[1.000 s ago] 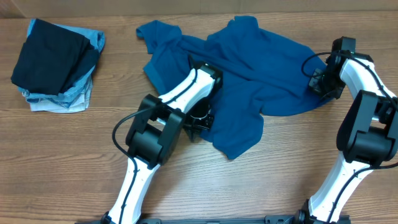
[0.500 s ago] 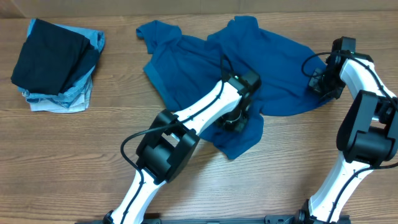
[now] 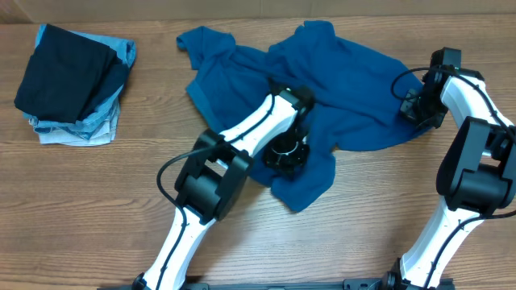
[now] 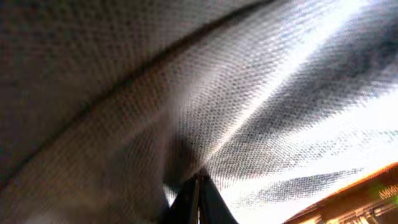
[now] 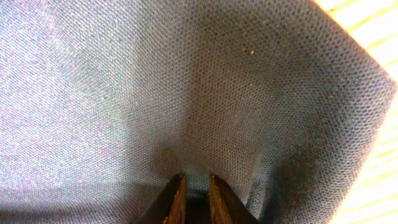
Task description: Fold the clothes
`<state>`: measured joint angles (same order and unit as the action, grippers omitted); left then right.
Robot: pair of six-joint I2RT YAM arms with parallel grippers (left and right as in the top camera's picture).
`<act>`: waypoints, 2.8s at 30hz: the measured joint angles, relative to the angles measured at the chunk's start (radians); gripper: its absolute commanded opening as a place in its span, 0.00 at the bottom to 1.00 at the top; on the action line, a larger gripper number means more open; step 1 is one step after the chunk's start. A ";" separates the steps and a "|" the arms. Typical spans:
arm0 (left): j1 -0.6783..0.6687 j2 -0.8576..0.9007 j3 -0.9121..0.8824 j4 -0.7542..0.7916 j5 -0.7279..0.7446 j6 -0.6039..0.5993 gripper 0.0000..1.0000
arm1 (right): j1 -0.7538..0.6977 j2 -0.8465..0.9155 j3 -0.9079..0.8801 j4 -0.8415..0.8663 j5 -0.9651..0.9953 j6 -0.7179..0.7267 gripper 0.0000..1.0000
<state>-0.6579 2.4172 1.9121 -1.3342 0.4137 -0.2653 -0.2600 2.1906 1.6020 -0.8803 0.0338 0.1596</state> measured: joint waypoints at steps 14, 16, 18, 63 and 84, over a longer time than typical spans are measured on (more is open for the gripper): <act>0.189 0.040 -0.003 -0.259 -0.401 -0.014 0.04 | -0.021 0.000 0.010 -0.134 0.040 0.080 0.04; 0.239 0.040 -0.003 -0.257 -0.401 -0.014 0.04 | -0.052 0.000 0.010 -0.188 0.023 0.130 0.04; 0.298 0.040 -0.003 -0.256 -0.395 -0.016 0.04 | -0.086 0.000 0.007 -0.233 -0.006 0.170 0.04; 0.571 0.029 0.003 -0.214 -0.628 -0.058 0.20 | 0.004 -0.100 -0.306 -0.389 -0.306 0.384 0.04; 0.538 -0.124 0.436 -0.353 -0.390 -0.013 0.04 | 0.102 -0.008 0.245 -0.533 -0.209 0.007 0.52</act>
<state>-0.1200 2.2932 2.3478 -1.6875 0.0235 -0.2779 -0.1577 2.1826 1.8473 -1.4128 -0.1757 0.1665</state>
